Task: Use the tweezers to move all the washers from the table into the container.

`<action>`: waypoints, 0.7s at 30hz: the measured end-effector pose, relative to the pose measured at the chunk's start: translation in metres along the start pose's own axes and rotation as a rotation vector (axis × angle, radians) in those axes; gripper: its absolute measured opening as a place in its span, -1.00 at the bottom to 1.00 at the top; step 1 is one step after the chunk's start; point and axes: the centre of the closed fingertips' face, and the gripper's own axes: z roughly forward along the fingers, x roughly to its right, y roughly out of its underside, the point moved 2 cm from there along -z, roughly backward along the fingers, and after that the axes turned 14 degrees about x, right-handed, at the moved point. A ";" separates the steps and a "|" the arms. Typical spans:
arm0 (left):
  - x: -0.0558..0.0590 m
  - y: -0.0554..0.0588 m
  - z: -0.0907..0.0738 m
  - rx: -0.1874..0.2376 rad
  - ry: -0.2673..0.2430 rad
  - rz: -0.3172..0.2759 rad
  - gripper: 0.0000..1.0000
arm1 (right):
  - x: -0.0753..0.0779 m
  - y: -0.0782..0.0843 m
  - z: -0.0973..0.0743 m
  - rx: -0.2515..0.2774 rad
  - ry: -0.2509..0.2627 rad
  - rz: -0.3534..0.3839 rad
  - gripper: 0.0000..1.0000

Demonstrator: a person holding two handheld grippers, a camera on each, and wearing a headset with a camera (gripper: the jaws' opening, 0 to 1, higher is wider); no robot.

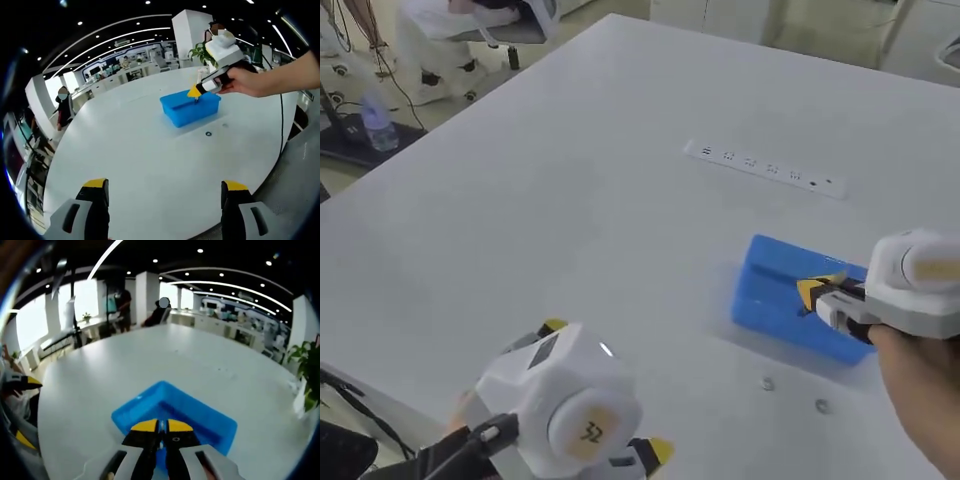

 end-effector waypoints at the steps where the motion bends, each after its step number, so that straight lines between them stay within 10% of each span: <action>1: 0.000 0.000 0.000 -0.001 0.001 0.000 0.90 | 0.000 0.001 0.001 -0.003 -0.002 -0.001 -0.96; 21: 0.000 0.001 0.000 -0.006 0.000 0.003 0.90 | -0.003 0.005 0.002 -0.010 -0.032 -0.004 -0.96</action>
